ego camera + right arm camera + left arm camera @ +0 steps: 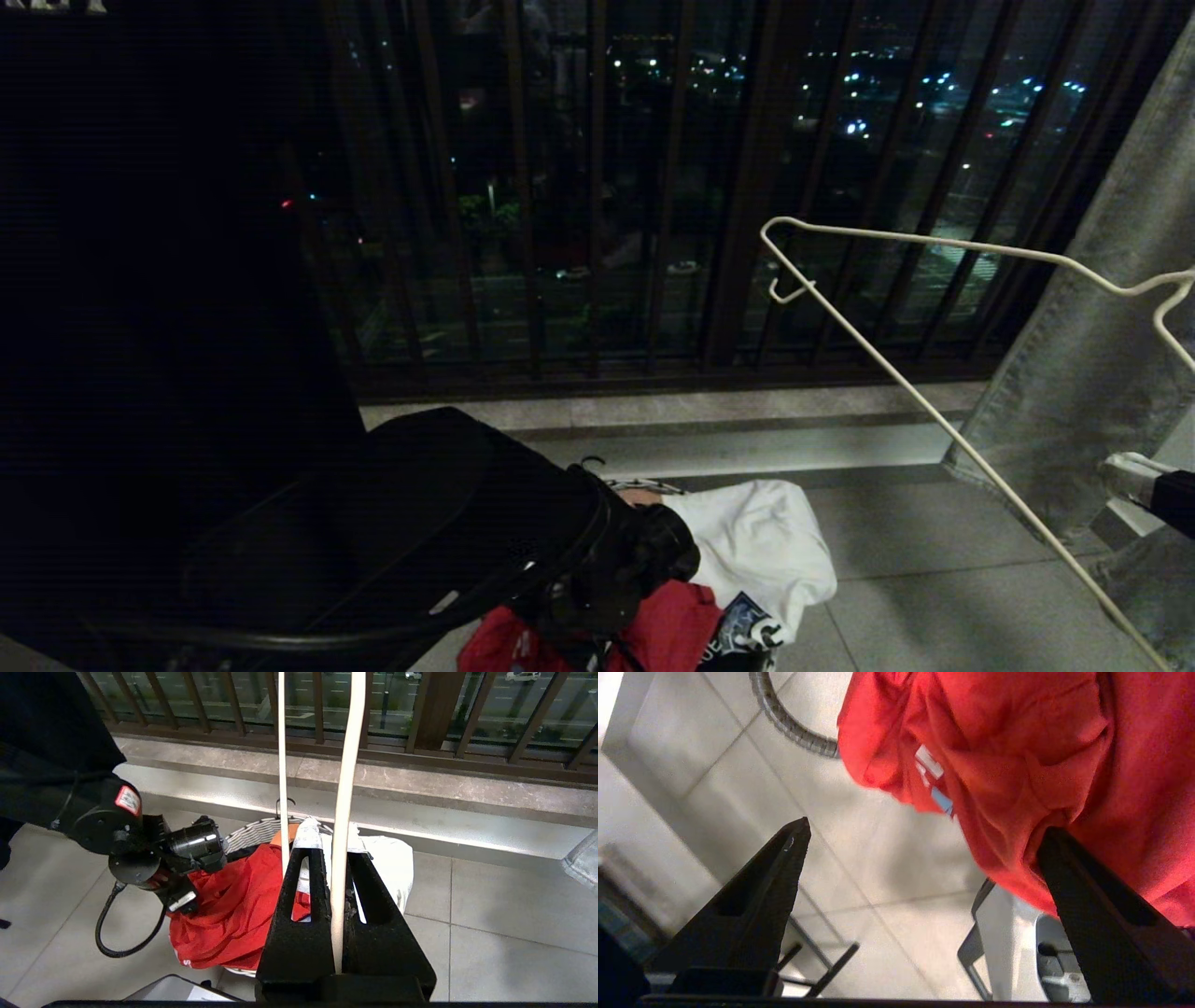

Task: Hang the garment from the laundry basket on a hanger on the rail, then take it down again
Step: Pick up clothes from the basket

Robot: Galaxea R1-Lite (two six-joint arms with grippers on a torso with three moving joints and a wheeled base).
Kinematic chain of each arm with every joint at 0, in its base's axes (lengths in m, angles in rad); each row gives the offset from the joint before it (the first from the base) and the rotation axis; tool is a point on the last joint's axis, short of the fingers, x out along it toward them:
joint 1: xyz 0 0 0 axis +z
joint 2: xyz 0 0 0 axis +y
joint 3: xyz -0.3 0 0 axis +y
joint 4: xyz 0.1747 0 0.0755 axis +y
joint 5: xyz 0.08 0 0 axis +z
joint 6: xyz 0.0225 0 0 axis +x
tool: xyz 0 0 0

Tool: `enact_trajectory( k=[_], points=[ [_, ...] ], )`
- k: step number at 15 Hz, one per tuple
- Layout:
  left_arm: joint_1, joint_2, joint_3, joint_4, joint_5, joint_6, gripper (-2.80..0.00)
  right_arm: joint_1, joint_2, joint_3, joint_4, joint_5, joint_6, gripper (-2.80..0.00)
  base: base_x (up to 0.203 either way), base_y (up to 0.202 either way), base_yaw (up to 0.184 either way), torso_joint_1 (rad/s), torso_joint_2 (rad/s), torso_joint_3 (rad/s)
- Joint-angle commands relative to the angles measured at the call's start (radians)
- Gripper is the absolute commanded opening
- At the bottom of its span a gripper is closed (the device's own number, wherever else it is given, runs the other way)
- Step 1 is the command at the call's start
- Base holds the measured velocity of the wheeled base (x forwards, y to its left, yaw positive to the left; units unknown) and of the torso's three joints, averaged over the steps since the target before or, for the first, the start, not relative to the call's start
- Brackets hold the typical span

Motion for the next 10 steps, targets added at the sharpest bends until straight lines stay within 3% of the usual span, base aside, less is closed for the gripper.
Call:
enact_trajectory(
  k=[1, 6, 10],
  points=[
    [0.0, 0.016, -0.014, 0.011, 0.0, -0.001, 0.0, 0.0, 0.004, 0.003, -0.001, -0.002, -0.001, -2.8, 0.0, 0.0, 0.0, 0.0, 0.0, 0.0],
    [0.0, 0.07, -0.025, 0.01, 0.0, 0.0, 0.0, 0.0, 0.005, 0.007, -0.001, -0.002, -0.001, -2.8, 0.0, 0.0, 0.0, 0.0, 0.0, 0.0],
    [0.0, 0.098, -0.1, 0.002, 0.005, -0.025, 0.0, 0.0, -0.006, 0.008, -0.001, -0.002, -0.002, -2.8, 0.0, 0.0, 0.0, 0.0, 0.0, 0.0]
  ],
)
